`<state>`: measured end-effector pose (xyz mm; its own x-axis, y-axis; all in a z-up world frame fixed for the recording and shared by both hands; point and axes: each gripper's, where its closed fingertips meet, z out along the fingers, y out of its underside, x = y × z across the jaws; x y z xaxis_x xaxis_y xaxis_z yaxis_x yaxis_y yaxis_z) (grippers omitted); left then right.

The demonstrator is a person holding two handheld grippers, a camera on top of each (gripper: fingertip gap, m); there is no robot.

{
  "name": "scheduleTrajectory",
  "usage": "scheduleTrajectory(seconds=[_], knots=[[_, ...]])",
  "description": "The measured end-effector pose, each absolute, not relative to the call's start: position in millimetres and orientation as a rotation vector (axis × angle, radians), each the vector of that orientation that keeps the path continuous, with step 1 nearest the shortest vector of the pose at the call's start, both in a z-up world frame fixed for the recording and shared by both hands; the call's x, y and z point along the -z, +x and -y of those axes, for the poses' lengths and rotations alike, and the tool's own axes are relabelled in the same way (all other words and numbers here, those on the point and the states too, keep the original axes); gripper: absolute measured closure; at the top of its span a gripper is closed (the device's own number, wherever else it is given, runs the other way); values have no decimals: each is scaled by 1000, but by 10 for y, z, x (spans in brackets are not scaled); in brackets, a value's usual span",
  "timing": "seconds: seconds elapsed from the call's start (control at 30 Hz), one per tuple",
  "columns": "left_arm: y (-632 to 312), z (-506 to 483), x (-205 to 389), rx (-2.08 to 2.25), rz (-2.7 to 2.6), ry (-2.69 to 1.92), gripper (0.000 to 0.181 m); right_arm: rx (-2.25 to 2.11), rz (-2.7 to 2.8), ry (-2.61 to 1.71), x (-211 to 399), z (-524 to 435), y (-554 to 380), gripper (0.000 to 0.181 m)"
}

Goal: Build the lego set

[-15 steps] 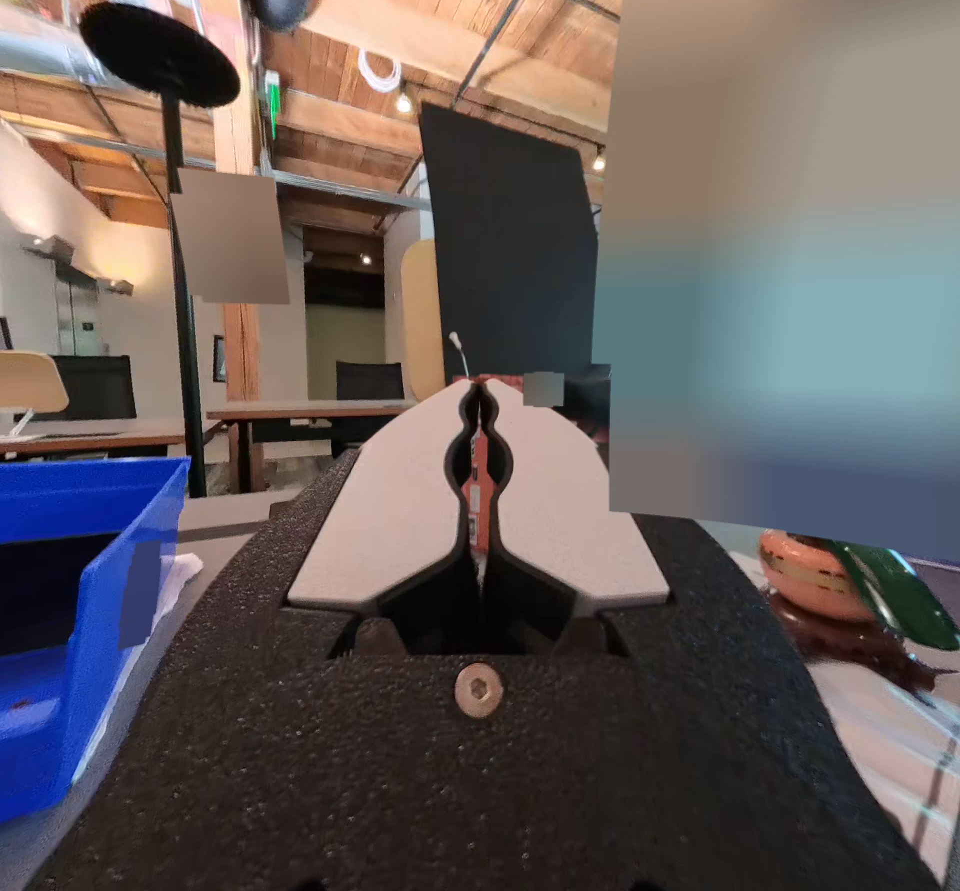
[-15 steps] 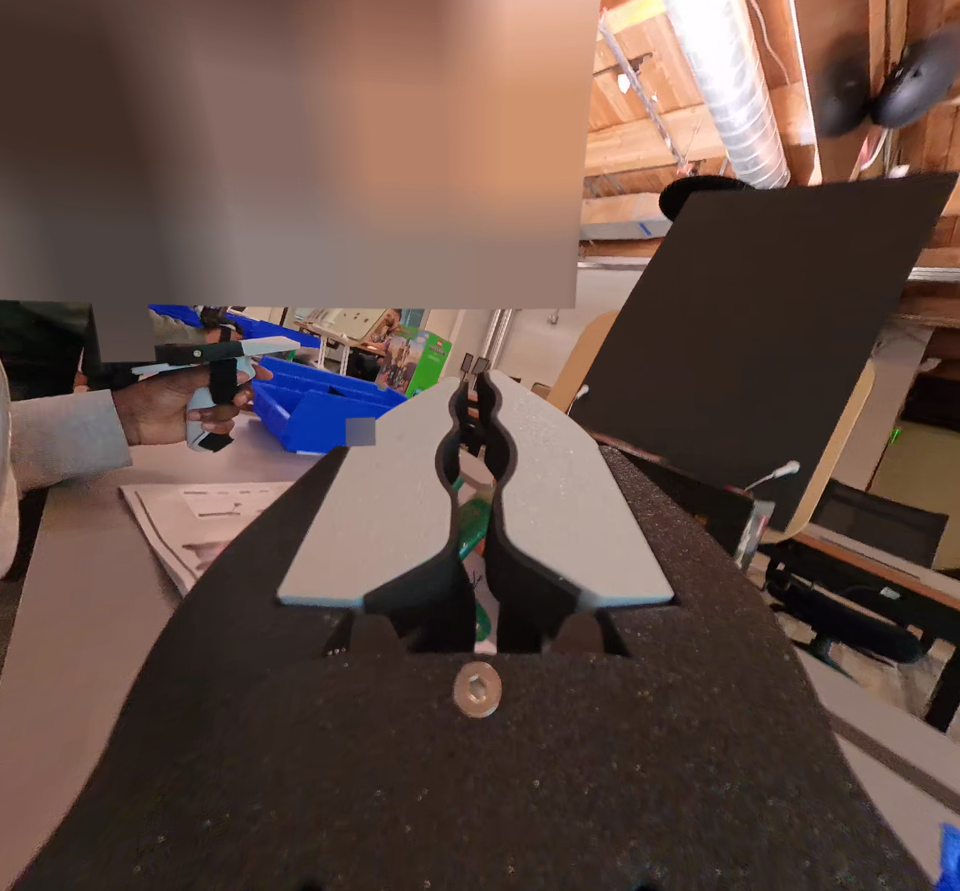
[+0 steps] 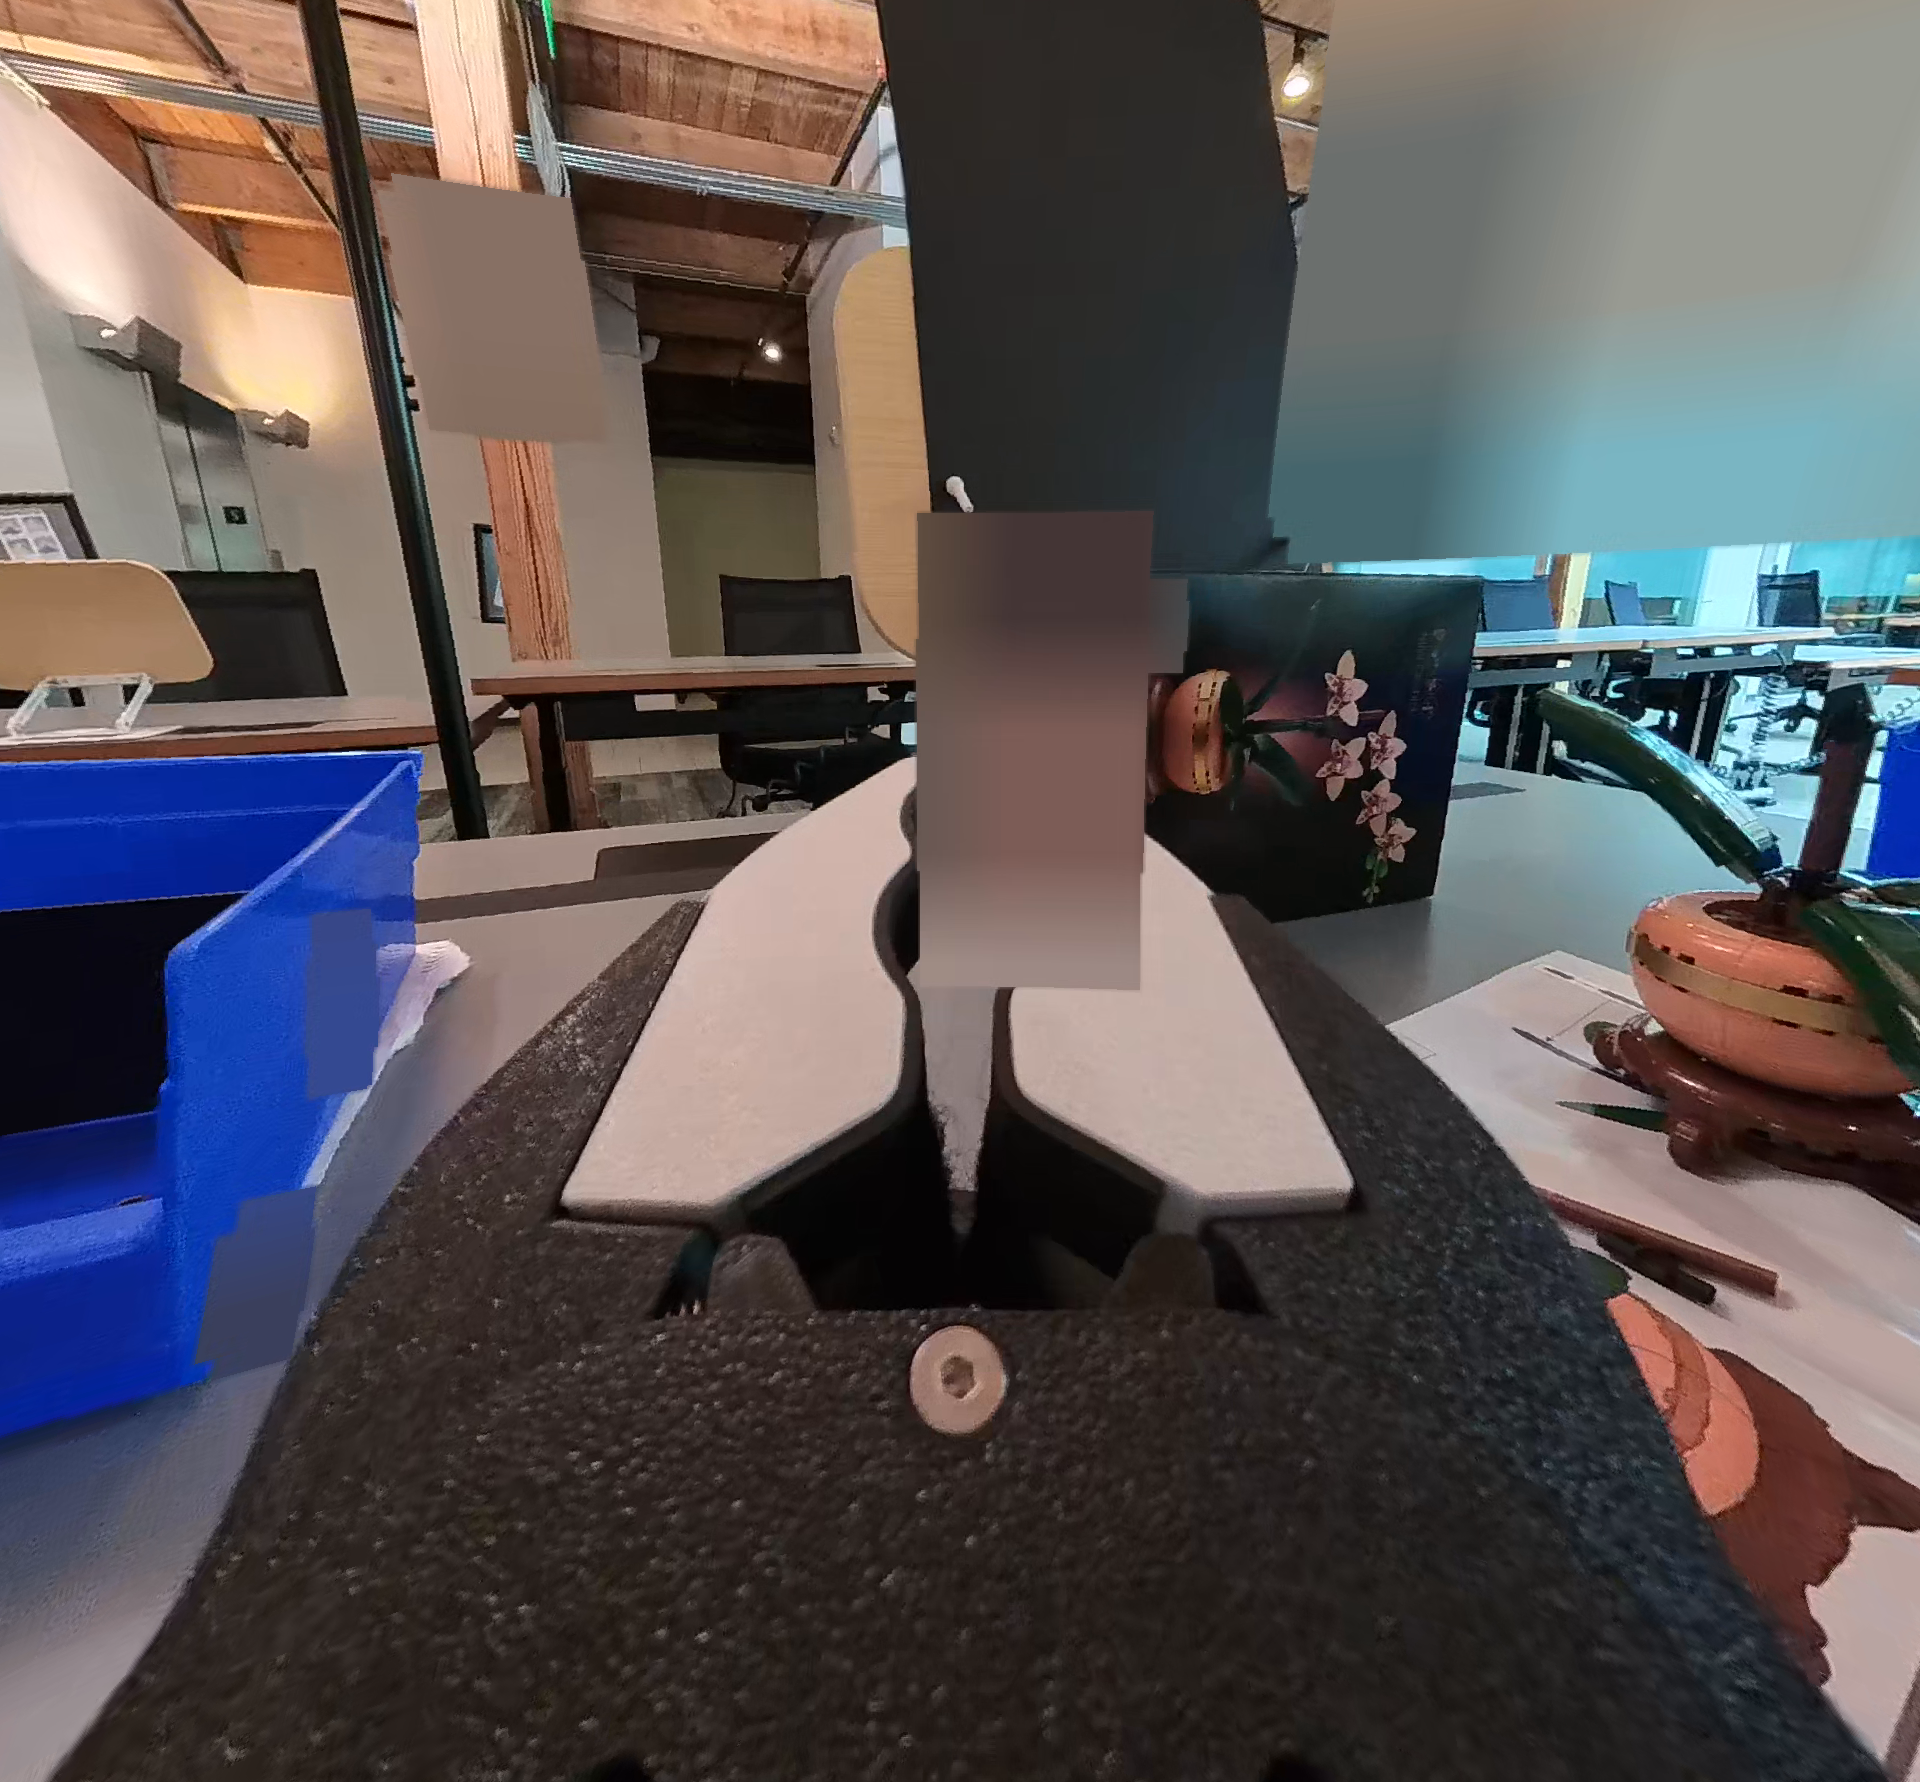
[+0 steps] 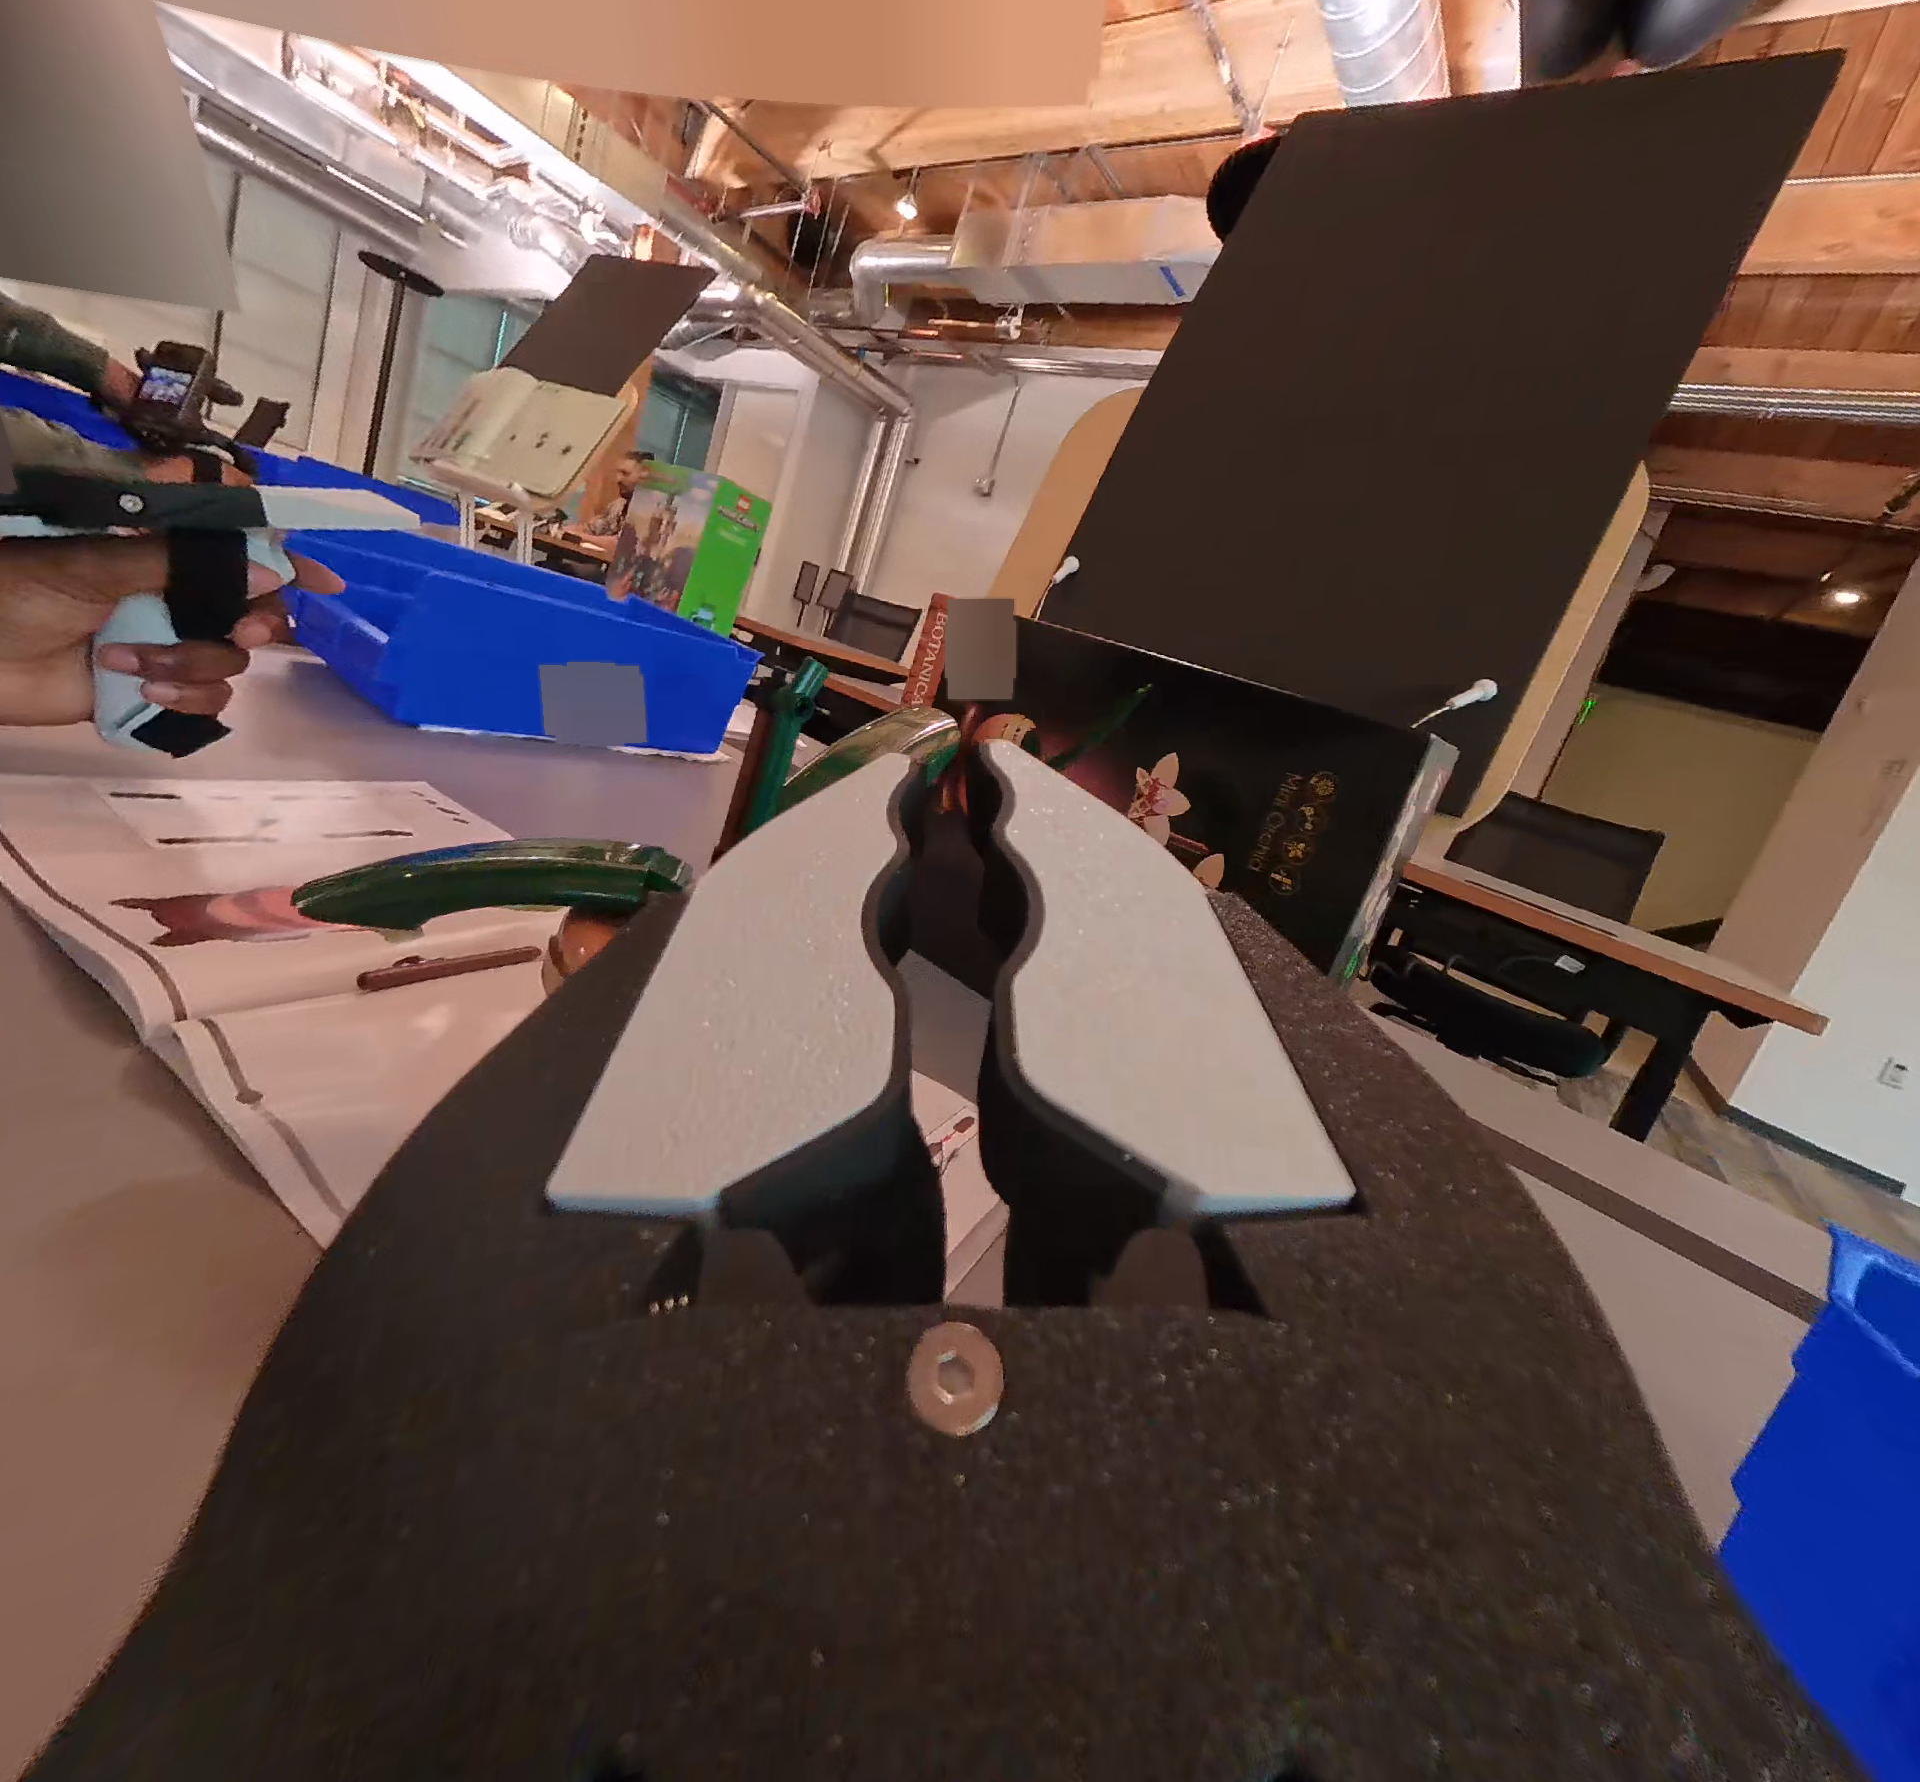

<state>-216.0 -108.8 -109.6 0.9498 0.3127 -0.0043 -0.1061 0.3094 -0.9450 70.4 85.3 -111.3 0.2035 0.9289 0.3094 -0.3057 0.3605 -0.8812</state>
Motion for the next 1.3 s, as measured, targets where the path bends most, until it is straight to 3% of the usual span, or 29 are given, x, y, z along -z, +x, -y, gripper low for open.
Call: scheduleTrajectory(seconds=[1.3], knots=[[-1941, 893, 1292, -291, 43, -1379, 169, -882, 1141, -833, 1361, -749, 540, 172]])
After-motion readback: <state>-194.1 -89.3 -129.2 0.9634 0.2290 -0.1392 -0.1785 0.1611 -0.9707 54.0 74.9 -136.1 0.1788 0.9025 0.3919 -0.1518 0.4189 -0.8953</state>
